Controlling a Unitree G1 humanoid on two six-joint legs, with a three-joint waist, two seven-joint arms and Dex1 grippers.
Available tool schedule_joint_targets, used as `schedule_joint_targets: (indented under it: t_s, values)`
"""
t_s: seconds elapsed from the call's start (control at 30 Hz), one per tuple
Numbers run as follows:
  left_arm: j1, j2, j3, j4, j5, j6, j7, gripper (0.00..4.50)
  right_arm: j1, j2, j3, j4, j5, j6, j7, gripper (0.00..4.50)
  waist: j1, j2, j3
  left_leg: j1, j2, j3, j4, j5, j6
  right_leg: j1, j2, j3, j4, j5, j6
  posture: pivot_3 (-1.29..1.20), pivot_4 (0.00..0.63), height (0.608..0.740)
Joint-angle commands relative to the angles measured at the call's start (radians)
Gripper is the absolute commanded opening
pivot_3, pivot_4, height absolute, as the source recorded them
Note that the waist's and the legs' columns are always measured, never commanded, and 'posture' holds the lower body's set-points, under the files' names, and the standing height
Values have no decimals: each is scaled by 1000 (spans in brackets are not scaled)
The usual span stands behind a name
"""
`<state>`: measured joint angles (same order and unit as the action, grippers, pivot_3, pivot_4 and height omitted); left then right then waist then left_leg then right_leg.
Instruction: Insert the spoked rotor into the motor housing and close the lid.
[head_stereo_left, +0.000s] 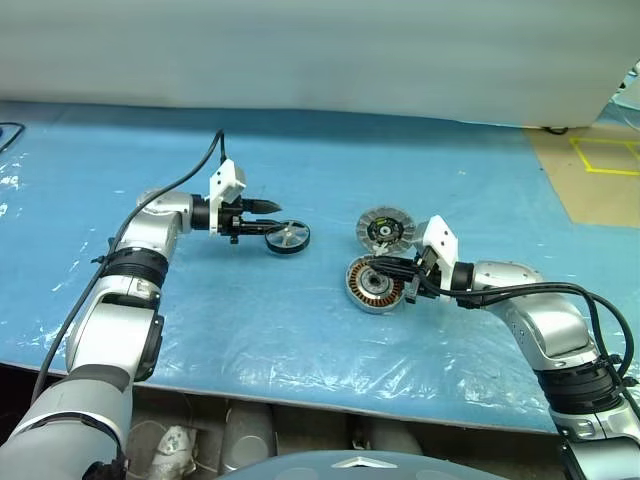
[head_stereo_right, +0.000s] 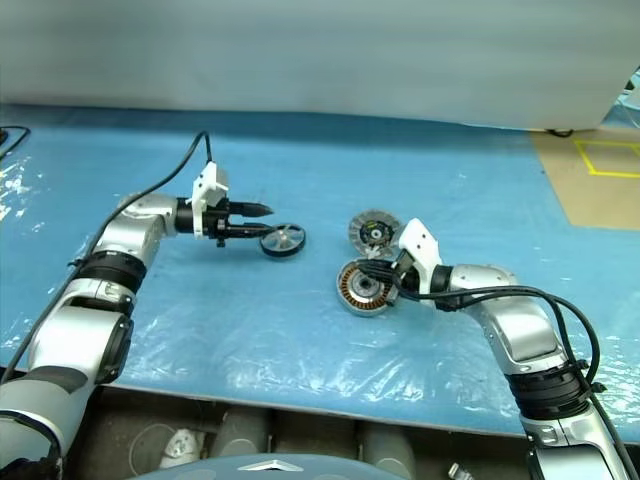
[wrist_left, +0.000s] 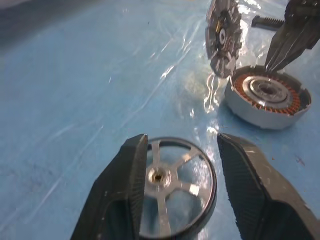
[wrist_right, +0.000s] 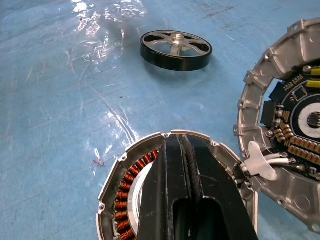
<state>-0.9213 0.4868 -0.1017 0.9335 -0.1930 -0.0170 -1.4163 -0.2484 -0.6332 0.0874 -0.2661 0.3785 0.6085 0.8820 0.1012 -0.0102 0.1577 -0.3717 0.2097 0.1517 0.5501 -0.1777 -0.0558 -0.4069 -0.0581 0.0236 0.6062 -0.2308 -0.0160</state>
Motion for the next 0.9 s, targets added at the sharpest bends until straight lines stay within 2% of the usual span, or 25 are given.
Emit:
schedule_joint_targets:
  t_s: [0.03,0.27,0.6,0.9]
  values:
    - [-61,-4,-7,59,48,-46,3,2531,5,-4,2,-63,10,8,-8,0,2,0,0,0,0,0,0,0,0,0,0,0,0,0,0,0,150,740]
    - [-105,-69,-7,146,112,-95,89,2531,3,11,12,-77,10,11,-26,0,2,-1,0,0,-1,-1,1,0,0,0,-1,0,0,0,0,0,150,740]
    - [-143,-75,-17,228,202,-79,173,2531,24,10,16,-84,-4,-4,-52,0,-2,-2,1,0,-1,-2,0,0,0,0,-1,-1,0,0,1,0,150,740]
    - [-120,-107,-19,225,219,-12,147,2531,23,14,33,-75,-17,-13,-63,0,-1,-3,2,-1,-1,-2,1,0,0,0,-1,-1,0,0,1,0,150,740]
